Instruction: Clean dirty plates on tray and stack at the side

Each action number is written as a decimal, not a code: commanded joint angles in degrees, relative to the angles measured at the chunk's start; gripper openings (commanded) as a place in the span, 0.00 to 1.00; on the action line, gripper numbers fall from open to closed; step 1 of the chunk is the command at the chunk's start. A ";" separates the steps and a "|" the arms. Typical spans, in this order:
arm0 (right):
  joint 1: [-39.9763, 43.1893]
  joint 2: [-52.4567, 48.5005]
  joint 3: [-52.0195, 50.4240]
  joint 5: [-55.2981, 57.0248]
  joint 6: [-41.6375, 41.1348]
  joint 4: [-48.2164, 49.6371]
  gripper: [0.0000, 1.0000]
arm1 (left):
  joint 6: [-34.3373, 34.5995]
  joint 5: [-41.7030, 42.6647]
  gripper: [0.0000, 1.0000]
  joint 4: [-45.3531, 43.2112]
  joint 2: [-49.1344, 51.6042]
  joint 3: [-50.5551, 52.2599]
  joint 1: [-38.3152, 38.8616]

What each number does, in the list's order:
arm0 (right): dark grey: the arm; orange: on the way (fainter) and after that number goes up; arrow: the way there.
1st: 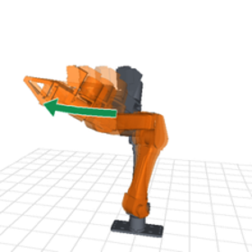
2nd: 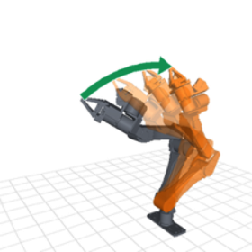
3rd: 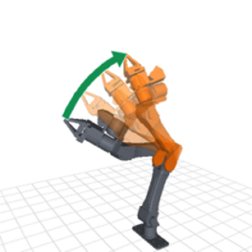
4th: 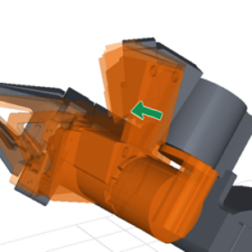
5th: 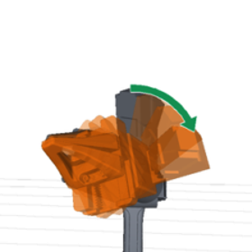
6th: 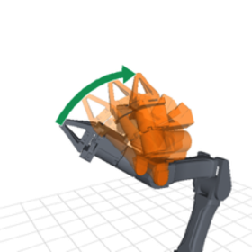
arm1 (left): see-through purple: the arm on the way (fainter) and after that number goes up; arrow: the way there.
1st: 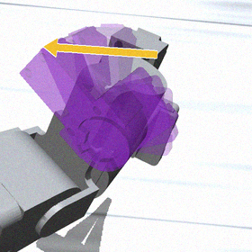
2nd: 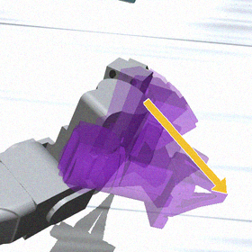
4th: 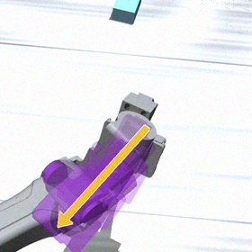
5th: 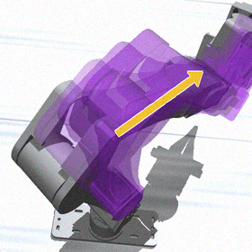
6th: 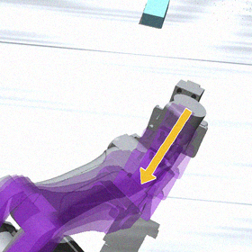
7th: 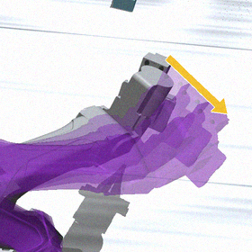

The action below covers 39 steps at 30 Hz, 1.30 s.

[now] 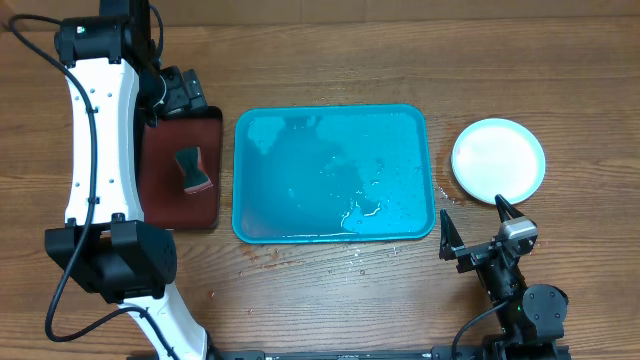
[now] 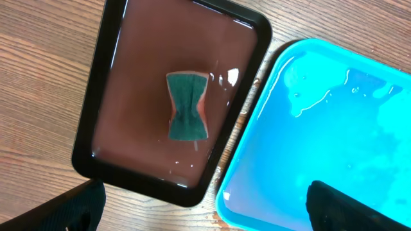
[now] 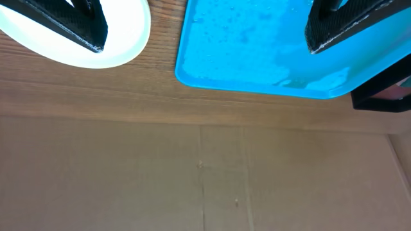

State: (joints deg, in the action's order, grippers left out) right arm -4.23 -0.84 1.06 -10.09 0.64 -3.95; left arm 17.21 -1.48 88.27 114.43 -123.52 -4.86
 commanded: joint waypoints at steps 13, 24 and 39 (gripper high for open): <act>-0.26 0.68 -0.61 0.00 0.70 0.22 1.00 | -4.98 -9.88 1.00 -4.57 -25.18 -0.70 10.32; -0.26 0.68 -0.59 0.00 0.70 0.22 1.00 | -4.98 -7.78 1.00 -22.01 -57.96 22.71 9.66; -0.26 0.68 -0.61 0.00 0.70 0.22 1.00 | -4.98 -0.13 1.00 -69.61 -99.21 92.50 2.80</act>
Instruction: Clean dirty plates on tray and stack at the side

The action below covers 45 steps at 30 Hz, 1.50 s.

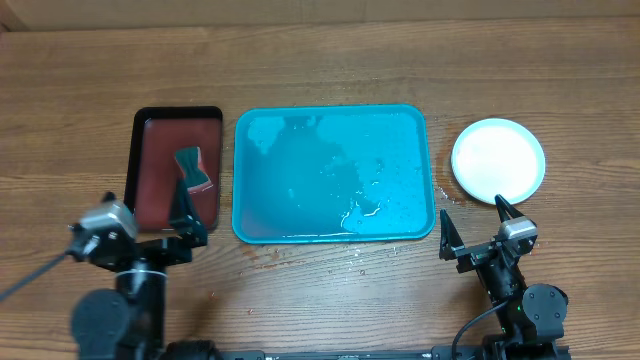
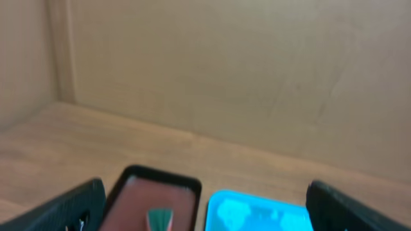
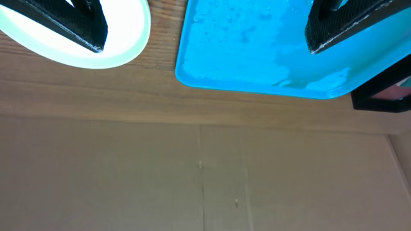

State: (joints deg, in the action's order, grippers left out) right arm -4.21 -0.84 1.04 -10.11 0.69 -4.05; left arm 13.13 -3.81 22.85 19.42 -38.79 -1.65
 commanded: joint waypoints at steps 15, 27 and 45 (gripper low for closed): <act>-0.28 0.68 -0.59 0.02 0.66 0.33 1.00 | -0.92 2.34 1.00 -26.88 -18.60 38.64 -0.31; -0.28 0.68 -0.59 0.02 0.66 0.33 1.00 | -5.22 2.82 1.00 -18.45 -19.19 38.51 -0.11; -0.28 0.68 -0.59 0.02 0.66 0.33 1.00 | -5.25 2.80 1.00 -18.45 -19.17 38.51 -0.09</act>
